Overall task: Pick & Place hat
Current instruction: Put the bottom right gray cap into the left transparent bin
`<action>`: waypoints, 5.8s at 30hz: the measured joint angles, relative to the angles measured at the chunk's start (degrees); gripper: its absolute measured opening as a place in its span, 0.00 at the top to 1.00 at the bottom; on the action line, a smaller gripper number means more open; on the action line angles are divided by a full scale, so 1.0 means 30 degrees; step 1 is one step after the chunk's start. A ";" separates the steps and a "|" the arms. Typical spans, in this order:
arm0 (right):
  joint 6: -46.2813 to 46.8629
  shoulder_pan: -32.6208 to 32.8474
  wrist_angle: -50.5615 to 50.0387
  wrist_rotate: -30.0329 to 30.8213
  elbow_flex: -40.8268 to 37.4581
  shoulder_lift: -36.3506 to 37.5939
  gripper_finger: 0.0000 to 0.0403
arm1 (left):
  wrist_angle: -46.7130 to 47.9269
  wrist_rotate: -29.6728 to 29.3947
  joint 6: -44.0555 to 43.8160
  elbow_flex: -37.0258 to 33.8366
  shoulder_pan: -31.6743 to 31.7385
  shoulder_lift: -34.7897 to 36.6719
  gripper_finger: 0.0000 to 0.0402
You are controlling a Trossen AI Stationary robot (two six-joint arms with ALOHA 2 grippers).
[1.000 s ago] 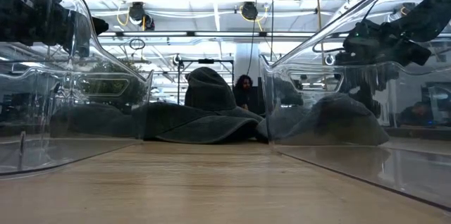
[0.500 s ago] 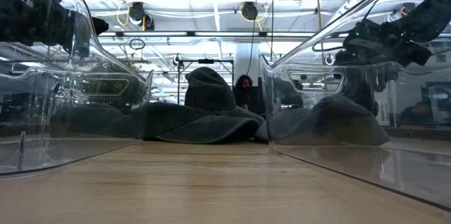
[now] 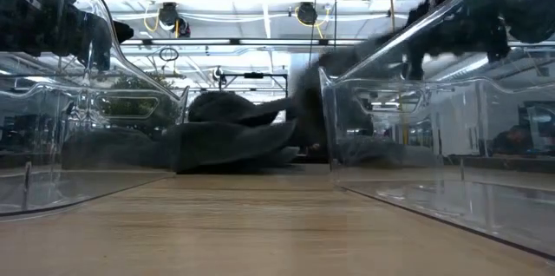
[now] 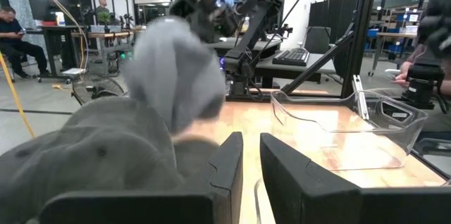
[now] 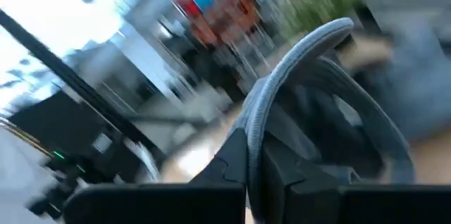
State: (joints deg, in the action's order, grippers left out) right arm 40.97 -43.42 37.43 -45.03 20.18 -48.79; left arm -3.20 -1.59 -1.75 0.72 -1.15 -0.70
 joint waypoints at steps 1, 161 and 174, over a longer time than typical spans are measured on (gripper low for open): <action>0.0711 0.0000 0.0868 -0.0046 0.0000 0.0466 1.00 | 0.0000 -0.0004 -0.0001 0.0003 -0.0007 -0.0002 0.86; -0.5758 1.5686 -0.2291 0.9904 0.7412 -0.7900 0.42 | 1.3645 0.7279 -0.4223 2.8827 -0.4643 -2.6675 0.99; -0.2905 1.4841 0.3209 0.4751 0.7395 -1.1566 0.43 | 1.2501 0.9038 -0.3511 2.9226 -0.4466 -2.8265 0.99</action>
State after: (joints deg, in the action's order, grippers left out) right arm 32.25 1.10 47.06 -30.78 42.37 -83.49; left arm 34.30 25.52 -12.28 88.40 -14.55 -85.49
